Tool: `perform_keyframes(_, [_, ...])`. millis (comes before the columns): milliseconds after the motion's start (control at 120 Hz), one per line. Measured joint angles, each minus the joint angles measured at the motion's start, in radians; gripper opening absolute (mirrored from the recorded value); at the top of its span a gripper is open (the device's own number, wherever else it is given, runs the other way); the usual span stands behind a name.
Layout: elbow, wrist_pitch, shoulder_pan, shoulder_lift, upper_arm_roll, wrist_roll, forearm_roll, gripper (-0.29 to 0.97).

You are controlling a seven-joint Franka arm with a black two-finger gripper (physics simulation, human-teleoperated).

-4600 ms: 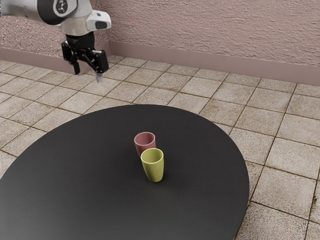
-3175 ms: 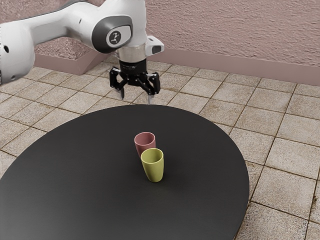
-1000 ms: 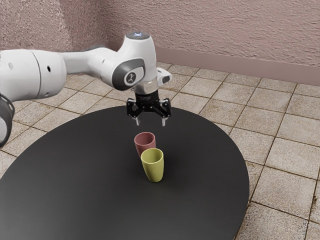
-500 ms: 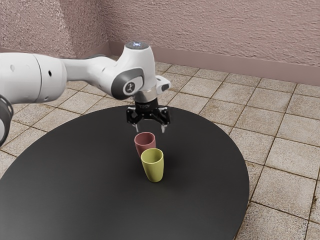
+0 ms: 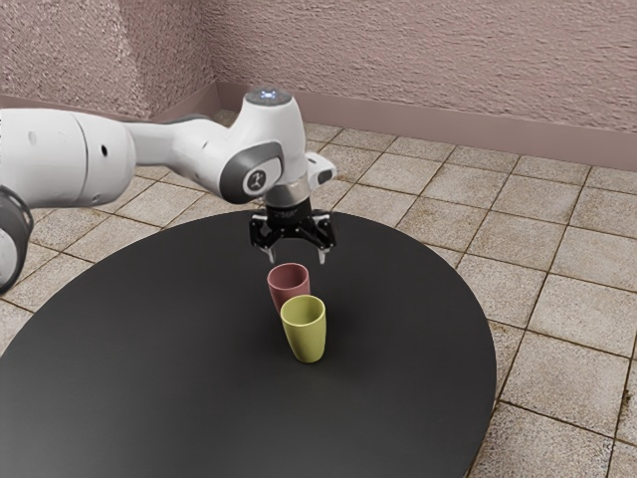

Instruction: Place the left cup onto the right cup

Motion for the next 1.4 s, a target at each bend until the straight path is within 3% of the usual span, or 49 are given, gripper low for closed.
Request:
perform_keyframes(675, [0.002, 0.049, 0.0, 0.051, -0.001, 0.0, 0.012, 0.66])
perform_keyframes(1400, [0.003, 0.092, 0.002, 0.091, 0.0, 0.002, 0.019, 0.47])
